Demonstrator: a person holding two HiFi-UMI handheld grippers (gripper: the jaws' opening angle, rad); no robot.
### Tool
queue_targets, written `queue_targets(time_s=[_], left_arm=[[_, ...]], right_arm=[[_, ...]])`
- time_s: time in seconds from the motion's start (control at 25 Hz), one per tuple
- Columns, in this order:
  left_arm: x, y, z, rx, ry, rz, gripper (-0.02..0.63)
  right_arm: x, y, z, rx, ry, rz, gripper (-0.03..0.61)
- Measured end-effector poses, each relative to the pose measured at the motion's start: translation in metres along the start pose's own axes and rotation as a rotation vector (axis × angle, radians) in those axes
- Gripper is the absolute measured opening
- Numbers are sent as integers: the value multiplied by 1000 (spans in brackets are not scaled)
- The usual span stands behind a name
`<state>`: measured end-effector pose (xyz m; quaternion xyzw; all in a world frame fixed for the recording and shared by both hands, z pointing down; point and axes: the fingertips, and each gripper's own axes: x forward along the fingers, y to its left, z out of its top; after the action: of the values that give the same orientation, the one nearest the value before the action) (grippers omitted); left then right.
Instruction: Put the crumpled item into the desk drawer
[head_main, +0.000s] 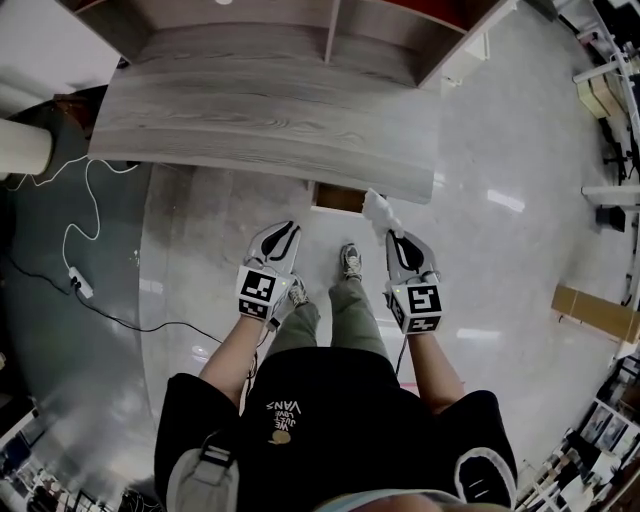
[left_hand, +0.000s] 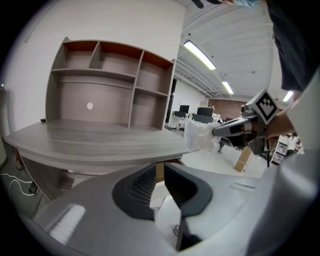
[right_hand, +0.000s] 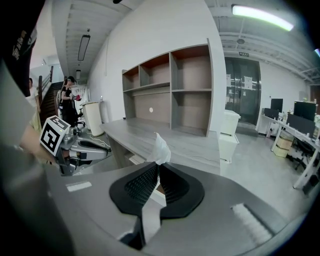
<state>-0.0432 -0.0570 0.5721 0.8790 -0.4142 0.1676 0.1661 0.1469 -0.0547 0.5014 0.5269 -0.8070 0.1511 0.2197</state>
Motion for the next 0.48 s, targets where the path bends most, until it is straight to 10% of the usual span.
queue_targets(time_s=[0.48], left_arm=[[51,10,-37,-24,87,-17,83]], right_arm=[[38,7,-18,-43,44,52,18]])
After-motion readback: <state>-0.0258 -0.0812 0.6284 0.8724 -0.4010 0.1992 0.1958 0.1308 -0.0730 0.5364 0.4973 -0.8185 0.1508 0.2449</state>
